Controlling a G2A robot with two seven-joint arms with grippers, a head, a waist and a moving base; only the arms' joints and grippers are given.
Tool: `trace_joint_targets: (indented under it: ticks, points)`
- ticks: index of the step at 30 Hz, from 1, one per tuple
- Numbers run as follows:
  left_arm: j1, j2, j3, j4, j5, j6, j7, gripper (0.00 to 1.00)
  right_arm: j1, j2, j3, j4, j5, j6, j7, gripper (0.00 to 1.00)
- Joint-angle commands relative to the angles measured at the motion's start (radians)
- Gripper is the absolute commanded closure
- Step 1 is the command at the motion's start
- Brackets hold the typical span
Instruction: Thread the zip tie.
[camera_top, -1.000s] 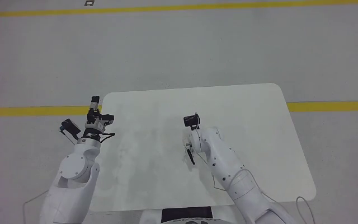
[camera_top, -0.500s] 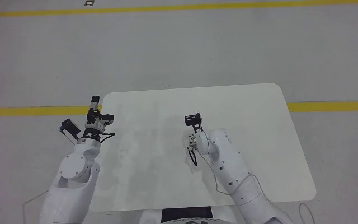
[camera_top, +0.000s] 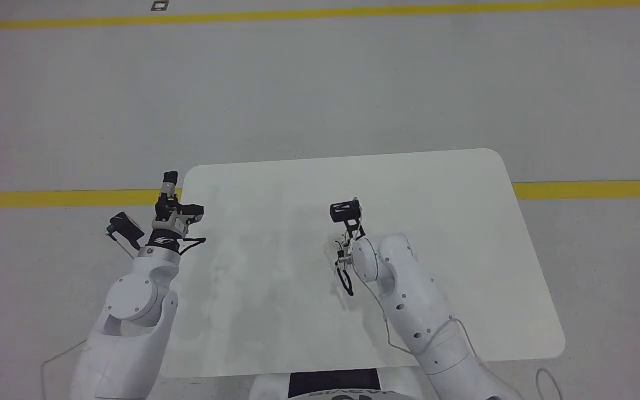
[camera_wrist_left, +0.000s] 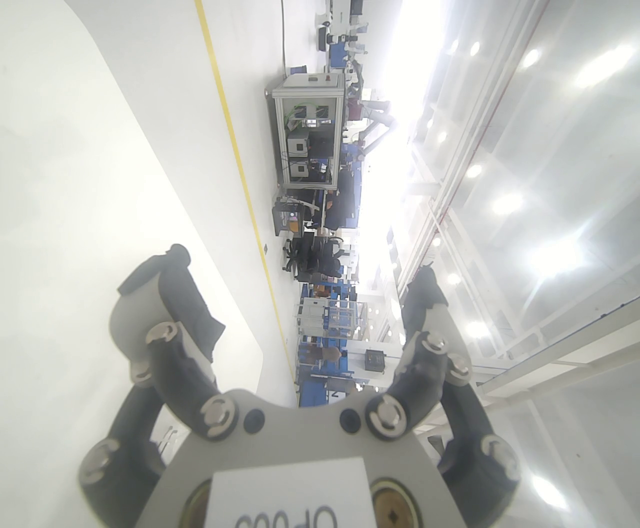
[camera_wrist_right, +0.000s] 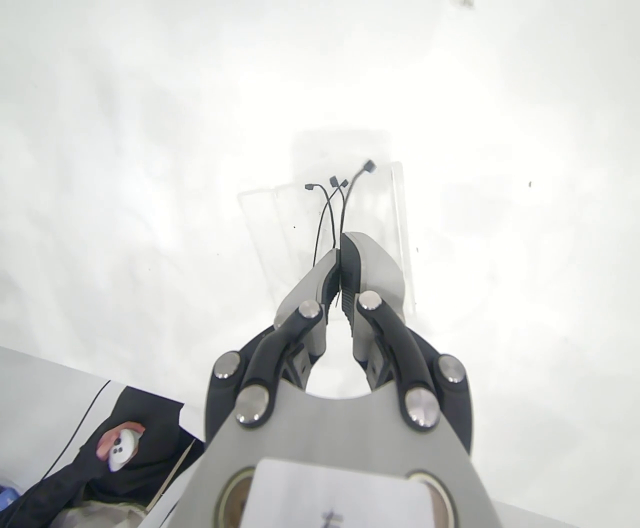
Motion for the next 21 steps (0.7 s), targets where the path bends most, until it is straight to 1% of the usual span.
trace_joint_targets:
  ticks: [1,5,9,18,19,20,21]
  points:
    - [0.0,0.0,0.0,0.0,0.0,0.0,0.0,0.0,-0.008,0.001,0.001,-0.013,0.0,0.001,-0.01,1.0]
    - [0.0,0.0,0.0,0.0,0.0,0.0,0.0,0.0,-0.016,0.003,0.005,-0.021,0.005,-0.001,-0.022,1.0]
    - [0.0,0.0,0.0,0.0,0.0,0.0,0.0,0.0,-0.007,0.003,0.005,-0.008,0.014,0.0,-0.027,1.0]
    - [0.0,0.0,0.0,0.0,0.0,0.0,0.0,0.0,0.035,0.0,0.002,0.064,0.045,0.013,-0.043,1.0]
    - [0.0,0.0,0.0,0.0,0.0,0.0,0.0,0.0,0.04,-0.001,0.002,0.073,0.049,0.014,-0.042,0.96]
    - [0.0,0.0,0.0,0.0,0.0,0.0,0.0,0.0,0.045,-0.001,0.002,0.081,0.053,0.014,-0.042,0.89]
    - [0.0,0.0,0.0,0.0,0.0,0.0,0.0,0.0,0.049,-0.001,0.001,0.089,0.057,0.014,-0.043,0.85]
